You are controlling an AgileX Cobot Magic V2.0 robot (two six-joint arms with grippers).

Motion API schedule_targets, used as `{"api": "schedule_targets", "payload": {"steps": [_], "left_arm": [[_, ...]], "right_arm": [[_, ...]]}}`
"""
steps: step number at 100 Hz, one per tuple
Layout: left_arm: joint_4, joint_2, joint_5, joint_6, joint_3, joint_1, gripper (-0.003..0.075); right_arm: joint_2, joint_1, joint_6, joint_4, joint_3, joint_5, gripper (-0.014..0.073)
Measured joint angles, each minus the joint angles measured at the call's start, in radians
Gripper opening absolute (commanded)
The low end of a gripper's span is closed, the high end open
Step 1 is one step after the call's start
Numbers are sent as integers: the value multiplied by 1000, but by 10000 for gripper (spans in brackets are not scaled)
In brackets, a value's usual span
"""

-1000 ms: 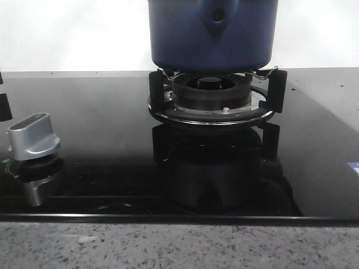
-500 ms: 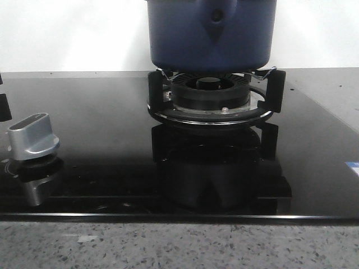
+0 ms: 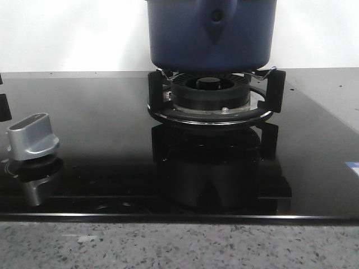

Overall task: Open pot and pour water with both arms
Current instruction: 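Lift the bowl with the right gripper and carry it over the pot, then tilt the bowl with the right gripper to pour water into the pot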

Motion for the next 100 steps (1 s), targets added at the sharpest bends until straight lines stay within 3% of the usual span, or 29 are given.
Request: {"api": "schedule_targets", "payload": {"steps": [24, 52, 100], "left_arm": [[0, 0, 0, 0, 0, 0, 218], [0, 0, 0, 0, 0, 0, 218], [0, 0, 0, 0, 0, 0, 218]], "right_arm": [[-45, 0, 0, -16, 189, -300, -53], [-51, 0, 0, -18, 293, -508, -53], [-51, 0, 0, -18, 315, -582, -53]]}}
